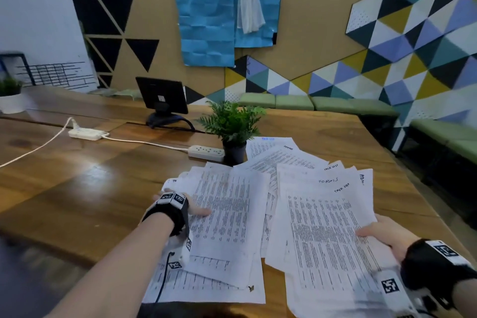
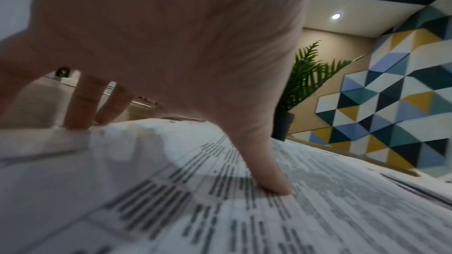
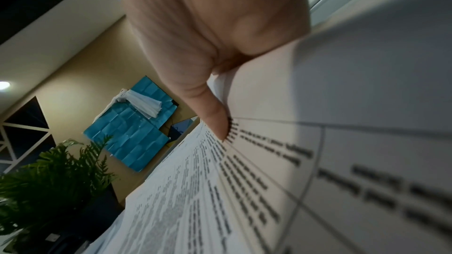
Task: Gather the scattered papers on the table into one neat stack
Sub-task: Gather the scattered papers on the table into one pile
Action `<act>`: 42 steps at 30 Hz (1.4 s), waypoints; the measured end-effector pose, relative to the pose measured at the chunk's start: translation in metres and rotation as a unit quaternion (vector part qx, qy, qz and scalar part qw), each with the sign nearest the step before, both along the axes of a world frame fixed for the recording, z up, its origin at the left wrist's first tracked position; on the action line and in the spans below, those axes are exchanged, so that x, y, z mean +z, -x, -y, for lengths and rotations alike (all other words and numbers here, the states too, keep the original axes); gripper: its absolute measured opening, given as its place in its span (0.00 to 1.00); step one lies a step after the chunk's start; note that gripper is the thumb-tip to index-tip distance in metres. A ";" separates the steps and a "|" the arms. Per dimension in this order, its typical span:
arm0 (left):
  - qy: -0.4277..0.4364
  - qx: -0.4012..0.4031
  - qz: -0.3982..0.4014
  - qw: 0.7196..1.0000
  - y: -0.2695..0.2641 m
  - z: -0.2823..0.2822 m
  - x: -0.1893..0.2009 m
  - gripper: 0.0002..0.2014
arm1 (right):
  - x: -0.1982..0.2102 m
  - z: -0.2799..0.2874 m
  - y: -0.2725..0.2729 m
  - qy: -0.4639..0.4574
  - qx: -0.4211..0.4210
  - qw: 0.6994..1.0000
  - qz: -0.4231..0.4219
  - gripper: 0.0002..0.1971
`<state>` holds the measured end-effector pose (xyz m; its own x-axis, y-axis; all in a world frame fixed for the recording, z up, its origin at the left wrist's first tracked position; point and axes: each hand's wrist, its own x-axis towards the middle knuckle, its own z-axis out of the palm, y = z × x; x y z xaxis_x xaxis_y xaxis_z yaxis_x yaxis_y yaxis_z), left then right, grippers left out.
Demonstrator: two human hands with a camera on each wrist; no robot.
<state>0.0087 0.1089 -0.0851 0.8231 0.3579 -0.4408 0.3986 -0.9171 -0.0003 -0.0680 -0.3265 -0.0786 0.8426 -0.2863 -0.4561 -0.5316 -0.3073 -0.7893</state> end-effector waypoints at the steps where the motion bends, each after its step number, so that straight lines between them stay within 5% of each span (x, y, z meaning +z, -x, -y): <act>1: -0.004 0.011 -0.006 1.000 -0.006 -0.006 -0.010 0.81 | 0.002 0.000 0.001 0.000 0.001 1.000 -0.001 0.14; 3: -0.017 0.023 -0.010 1.000 -0.011 -0.010 -0.016 0.85 | 0.006 -0.002 0.003 -0.004 -0.002 1.000 -0.002 0.14; 8: -0.054 -0.033 -0.002 0.998 0.005 0.004 0.012 0.53 | 0.012 -0.007 0.005 -0.005 -0.015 1.000 -0.012 0.17; 13: -0.014 0.020 0.009 1.000 -0.007 -0.003 0.012 0.71 | 0.009 -0.008 0.005 -0.001 -0.008 1.000 -0.024 0.17; 17: 0.017 0.078 0.022 0.997 -0.012 -0.007 0.014 0.69 | 0.007 -0.009 0.003 -0.009 -0.004 1.000 -0.025 0.16; 20: 0.059 0.015 0.044 0.997 -0.018 -0.007 0.008 0.76 | 0.006 -0.008 0.000 -0.016 -0.007 1.000 -0.022 0.17; 27: 0.182 0.011 0.097 0.978 -0.018 -0.010 0.008 0.57 | 0.002 -0.004 -0.002 -0.046 -0.013 0.999 -0.016 0.21; 32: 0.235 0.034 0.088 0.967 -0.011 0.001 0.008 0.29 | -0.004 -0.001 -0.003 -0.058 -0.015 0.998 -0.015 0.23; 38: 0.321 0.018 0.107 0.941 -0.005 0.021 0.021 0.26 | -0.006 -0.001 -0.007 -0.045 -0.019 0.998 -0.025 0.23; 42: 0.436 0.016 0.126 0.891 0.002 0.013 0.042 0.19 | -0.005 0.000 -0.007 -0.052 -0.025 0.998 -0.032 0.22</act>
<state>0.0065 0.0959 -0.0432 0.9309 -0.0041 -0.3651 0.3115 -0.5129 0.7999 -0.0610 -0.3266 -0.0837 0.7966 -0.2750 -0.5383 -0.5948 -0.1978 -0.7792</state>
